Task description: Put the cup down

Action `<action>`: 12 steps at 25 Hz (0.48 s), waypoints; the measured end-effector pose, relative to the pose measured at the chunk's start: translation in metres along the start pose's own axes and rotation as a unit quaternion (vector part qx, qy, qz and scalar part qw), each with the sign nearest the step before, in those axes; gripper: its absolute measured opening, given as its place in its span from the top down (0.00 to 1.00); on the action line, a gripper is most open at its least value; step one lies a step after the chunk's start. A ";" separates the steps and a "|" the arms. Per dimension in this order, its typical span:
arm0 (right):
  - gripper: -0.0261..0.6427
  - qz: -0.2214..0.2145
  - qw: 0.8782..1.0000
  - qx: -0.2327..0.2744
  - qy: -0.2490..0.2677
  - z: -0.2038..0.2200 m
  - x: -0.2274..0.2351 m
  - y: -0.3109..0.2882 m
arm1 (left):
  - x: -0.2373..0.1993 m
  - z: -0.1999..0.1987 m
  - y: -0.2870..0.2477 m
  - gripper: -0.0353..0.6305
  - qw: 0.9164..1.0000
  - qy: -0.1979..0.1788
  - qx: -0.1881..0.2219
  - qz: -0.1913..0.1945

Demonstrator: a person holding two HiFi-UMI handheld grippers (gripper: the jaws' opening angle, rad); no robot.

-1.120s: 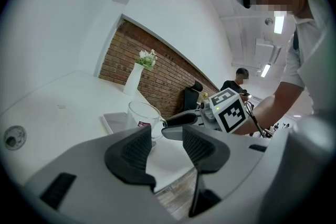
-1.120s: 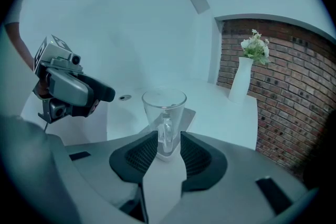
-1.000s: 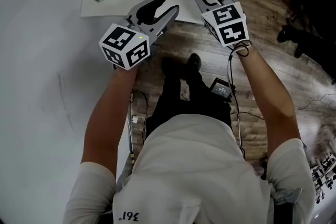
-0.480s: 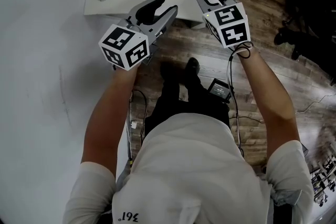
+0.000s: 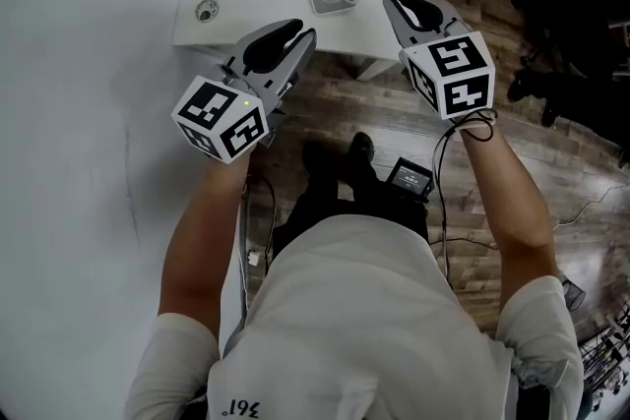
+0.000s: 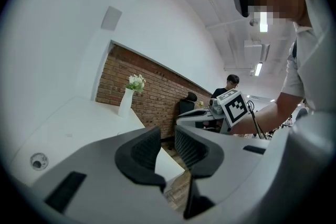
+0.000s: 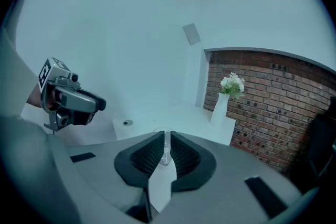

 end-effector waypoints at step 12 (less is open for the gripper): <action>0.92 0.005 0.998 0.058 -0.018 -0.057 -0.013 0.084 | 0.064 -0.043 0.045 0.84 0.998 -0.031 0.041 0.026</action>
Point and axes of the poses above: the fingertips, and each gripper's own axes: y backward along the fingers, x to its right, z out of its underside, the point moved 4 cm from there along y, backward along the fingers, and after that the axes turned 7 degrees about z, right-handed, at the moved point
